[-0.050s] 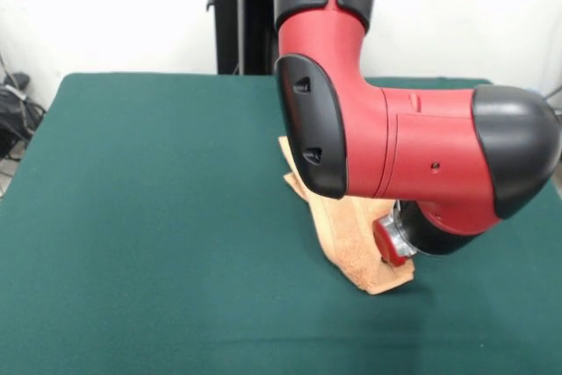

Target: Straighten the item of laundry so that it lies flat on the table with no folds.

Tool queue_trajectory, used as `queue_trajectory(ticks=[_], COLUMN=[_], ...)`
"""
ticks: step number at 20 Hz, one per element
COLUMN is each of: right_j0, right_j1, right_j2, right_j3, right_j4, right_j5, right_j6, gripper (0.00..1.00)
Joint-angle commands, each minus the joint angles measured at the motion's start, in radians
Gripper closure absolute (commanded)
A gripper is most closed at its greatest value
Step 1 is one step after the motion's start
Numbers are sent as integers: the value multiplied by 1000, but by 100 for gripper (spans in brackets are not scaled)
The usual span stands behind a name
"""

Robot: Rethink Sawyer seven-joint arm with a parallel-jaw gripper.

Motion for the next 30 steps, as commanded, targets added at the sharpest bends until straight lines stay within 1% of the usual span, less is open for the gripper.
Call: queue_trajectory(ticks=[1,13,17,21,25,30], right_j0=[-35,-23,-18,-20,-26,-27], right_j1=[84,91,99,95,88,85], right_j2=[93,86,83,86,91,89], right_j3=[-14,-21,-35,-24,4,15], right_j4=[-26,-40,-35,-24,-18,-13], right_j5=[-174,-187,-160,-164,-201,-203], right_j6=[32,41,56,76,87,102], gripper=[100,100,100,100,100,100])
